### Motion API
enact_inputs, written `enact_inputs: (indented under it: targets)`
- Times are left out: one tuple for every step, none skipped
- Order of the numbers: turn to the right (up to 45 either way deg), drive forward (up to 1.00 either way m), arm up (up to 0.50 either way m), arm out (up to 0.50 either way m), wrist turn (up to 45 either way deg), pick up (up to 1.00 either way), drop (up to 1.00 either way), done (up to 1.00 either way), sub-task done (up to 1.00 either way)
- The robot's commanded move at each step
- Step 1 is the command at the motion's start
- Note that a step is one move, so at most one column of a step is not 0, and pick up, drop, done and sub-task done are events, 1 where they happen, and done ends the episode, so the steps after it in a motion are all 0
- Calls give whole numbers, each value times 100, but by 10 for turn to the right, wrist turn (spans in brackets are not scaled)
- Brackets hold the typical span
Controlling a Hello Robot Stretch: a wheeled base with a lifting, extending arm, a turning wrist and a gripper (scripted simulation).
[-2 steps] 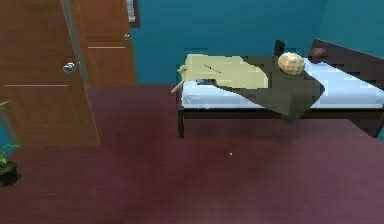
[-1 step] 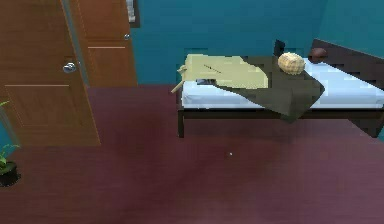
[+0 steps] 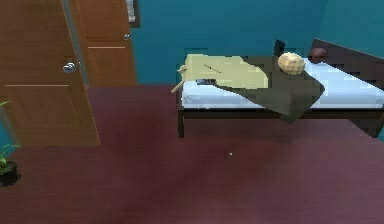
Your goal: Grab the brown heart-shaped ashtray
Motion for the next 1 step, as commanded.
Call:
enact_inputs:
  targets:
    - [0, 0, -10, 0, 0, 0, 0, 0, 0]
